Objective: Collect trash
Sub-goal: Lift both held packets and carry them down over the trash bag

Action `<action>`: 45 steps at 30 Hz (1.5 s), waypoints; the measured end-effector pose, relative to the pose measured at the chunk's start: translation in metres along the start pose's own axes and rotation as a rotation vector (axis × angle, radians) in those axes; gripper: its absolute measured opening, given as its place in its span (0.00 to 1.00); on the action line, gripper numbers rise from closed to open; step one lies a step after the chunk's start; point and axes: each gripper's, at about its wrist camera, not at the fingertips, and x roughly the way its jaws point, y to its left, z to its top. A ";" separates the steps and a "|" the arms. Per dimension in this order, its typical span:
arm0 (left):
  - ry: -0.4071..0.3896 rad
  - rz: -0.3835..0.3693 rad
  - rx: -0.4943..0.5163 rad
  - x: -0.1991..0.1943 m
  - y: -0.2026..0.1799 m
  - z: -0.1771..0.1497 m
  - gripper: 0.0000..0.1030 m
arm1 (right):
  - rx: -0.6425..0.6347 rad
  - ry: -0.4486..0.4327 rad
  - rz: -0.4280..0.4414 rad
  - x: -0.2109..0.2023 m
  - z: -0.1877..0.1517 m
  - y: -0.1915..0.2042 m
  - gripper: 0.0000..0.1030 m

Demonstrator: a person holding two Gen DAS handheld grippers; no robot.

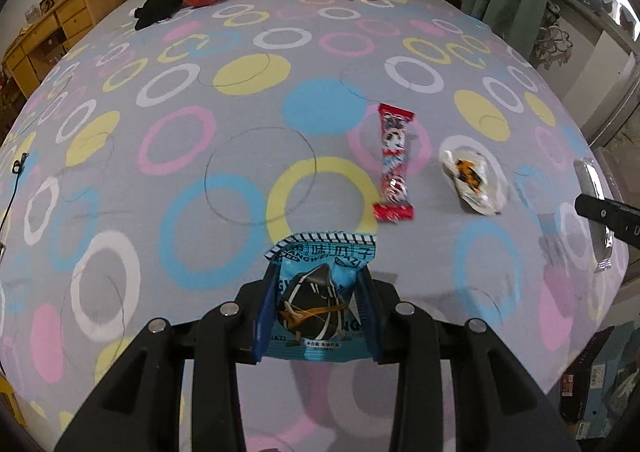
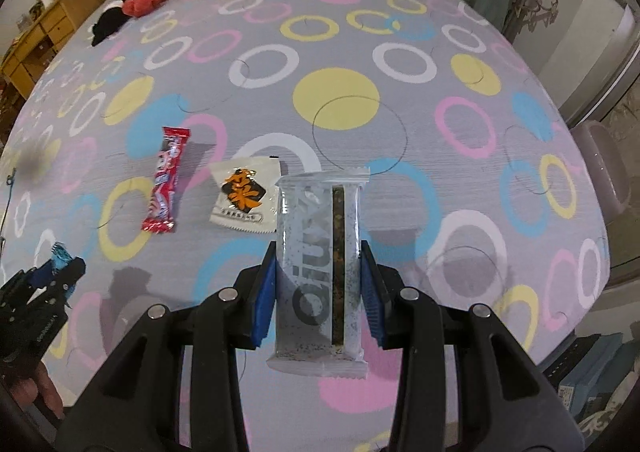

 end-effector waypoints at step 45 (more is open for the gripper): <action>-0.275 -0.011 0.213 -0.249 -0.100 -0.163 0.34 | 0.011 -0.443 0.112 -0.274 -0.256 -0.045 0.36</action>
